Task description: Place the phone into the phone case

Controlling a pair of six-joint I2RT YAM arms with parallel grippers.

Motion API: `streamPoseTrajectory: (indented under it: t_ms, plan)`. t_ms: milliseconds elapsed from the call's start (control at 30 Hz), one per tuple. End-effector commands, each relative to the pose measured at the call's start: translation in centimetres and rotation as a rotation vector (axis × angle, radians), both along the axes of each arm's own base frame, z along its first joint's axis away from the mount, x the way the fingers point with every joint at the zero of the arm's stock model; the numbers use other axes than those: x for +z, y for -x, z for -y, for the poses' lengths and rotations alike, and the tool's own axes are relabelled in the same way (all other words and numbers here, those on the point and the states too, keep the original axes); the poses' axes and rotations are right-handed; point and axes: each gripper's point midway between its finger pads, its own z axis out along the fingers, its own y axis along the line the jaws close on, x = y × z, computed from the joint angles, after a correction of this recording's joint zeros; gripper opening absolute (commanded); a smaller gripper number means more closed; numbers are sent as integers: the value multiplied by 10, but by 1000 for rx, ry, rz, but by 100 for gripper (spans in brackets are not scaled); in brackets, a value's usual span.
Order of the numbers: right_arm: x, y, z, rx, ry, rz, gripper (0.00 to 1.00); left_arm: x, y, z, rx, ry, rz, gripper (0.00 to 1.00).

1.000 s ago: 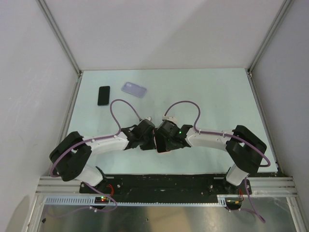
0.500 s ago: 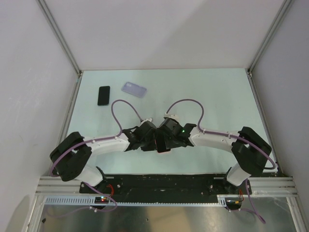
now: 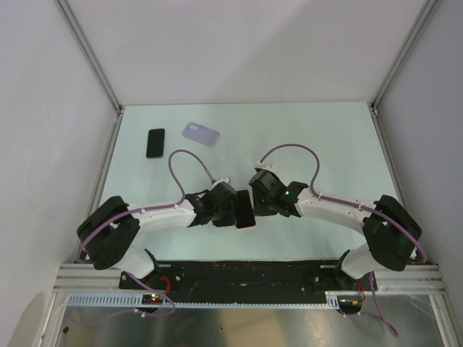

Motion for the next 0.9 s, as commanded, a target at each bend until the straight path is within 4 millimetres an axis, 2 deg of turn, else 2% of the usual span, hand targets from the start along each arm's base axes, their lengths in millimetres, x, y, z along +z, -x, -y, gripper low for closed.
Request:
streamPoseTrajectory:
  t_ms: [0,233,333,567,867]
  plan:
    - [9,-5,6,-17,-43,25,34,-9,-1,-4,20,-58,8,15]
    - [1,-3,16,-30,-56,11,34,-31,16,-22,29,-151,-36,12]
    - [-2,-1,12,-13,-74,2,34,-29,17,-23,32,-155,-30,12]
    - [-13,-4,-5,22,-114,-21,34,3,-12,-11,38,-133,45,13]
    - [-40,5,-7,19,-55,-71,32,13,-38,-7,48,-121,63,13]
